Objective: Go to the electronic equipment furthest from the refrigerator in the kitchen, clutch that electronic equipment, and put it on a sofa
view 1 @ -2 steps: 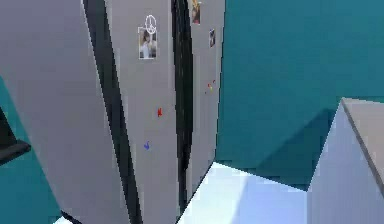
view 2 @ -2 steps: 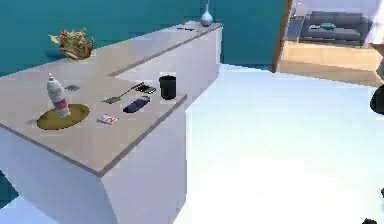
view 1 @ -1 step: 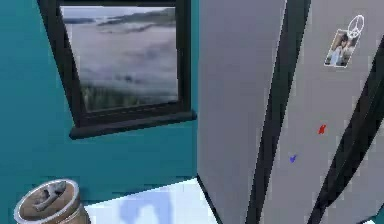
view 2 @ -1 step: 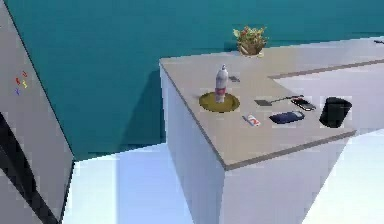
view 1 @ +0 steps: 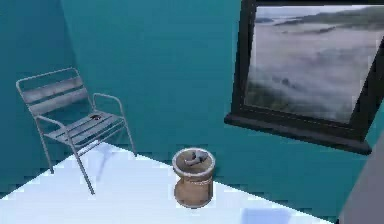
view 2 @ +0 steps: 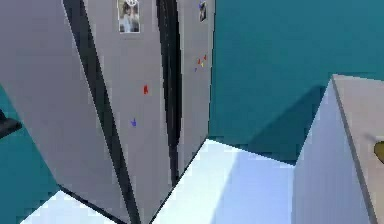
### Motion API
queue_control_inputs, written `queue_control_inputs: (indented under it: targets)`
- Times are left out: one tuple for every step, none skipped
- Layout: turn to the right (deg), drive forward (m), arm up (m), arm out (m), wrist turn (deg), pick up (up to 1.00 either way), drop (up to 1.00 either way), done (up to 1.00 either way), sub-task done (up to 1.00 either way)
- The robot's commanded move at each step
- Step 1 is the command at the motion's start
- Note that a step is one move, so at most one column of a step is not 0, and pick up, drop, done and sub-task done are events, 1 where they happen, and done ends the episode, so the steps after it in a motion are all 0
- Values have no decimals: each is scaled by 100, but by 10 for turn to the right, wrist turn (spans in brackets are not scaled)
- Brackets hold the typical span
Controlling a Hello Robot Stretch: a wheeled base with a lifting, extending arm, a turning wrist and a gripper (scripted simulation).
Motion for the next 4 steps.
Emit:
queue_control_inputs:
  targets:
    - [-360, 0, 0, 0, 0, 0, 0, 0, 0]
    - [0, 80, 0, 0, 0, 0, 0, 0, 0]
    - [-450, 0, 0, 0, 0, 0, 0, 0, 0]
    - [-300, 0, 0, 0, 0, 0, 0, 0, 0]
